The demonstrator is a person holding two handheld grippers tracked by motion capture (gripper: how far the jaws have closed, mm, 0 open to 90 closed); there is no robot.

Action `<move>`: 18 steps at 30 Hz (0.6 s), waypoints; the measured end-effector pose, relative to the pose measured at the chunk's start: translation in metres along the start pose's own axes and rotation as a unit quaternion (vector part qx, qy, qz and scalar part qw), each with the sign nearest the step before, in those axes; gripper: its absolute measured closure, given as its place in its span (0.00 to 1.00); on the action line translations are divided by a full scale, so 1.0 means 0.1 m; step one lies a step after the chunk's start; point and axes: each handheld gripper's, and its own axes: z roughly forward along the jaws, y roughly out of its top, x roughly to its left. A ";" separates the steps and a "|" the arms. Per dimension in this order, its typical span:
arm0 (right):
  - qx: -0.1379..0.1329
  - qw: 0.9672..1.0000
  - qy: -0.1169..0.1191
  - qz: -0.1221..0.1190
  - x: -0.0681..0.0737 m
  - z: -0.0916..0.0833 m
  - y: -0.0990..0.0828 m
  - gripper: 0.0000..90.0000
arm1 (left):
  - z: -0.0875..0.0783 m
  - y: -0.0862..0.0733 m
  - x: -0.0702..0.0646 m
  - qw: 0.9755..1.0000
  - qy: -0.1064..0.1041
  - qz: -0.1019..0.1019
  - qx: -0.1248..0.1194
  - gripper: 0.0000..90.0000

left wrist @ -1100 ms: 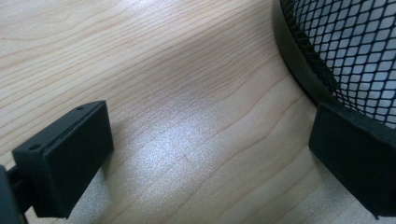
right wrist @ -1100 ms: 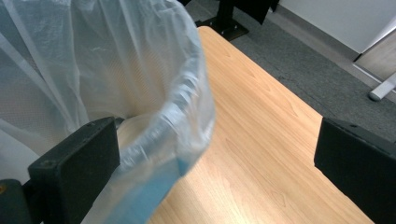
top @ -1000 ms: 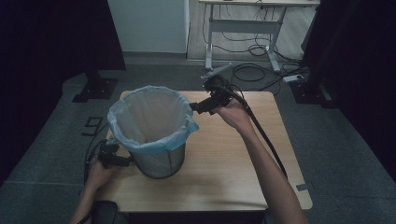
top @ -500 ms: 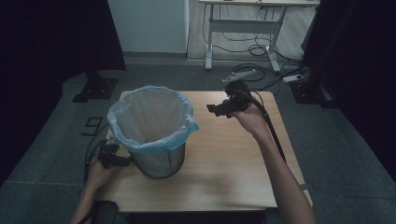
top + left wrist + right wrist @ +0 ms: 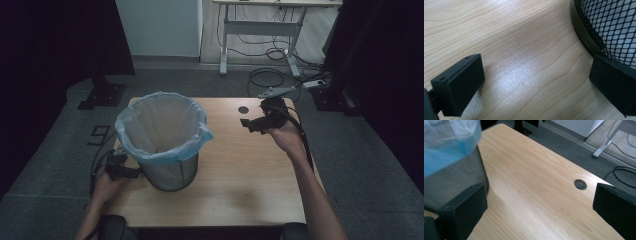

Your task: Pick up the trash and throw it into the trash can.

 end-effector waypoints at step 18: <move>-0.001 0.999 -0.023 0.024 -0.21 -0.12 -0.65 0.00 | 0.00 0.00 -0.01 1.000 0.002 -0.002 0.000 0.00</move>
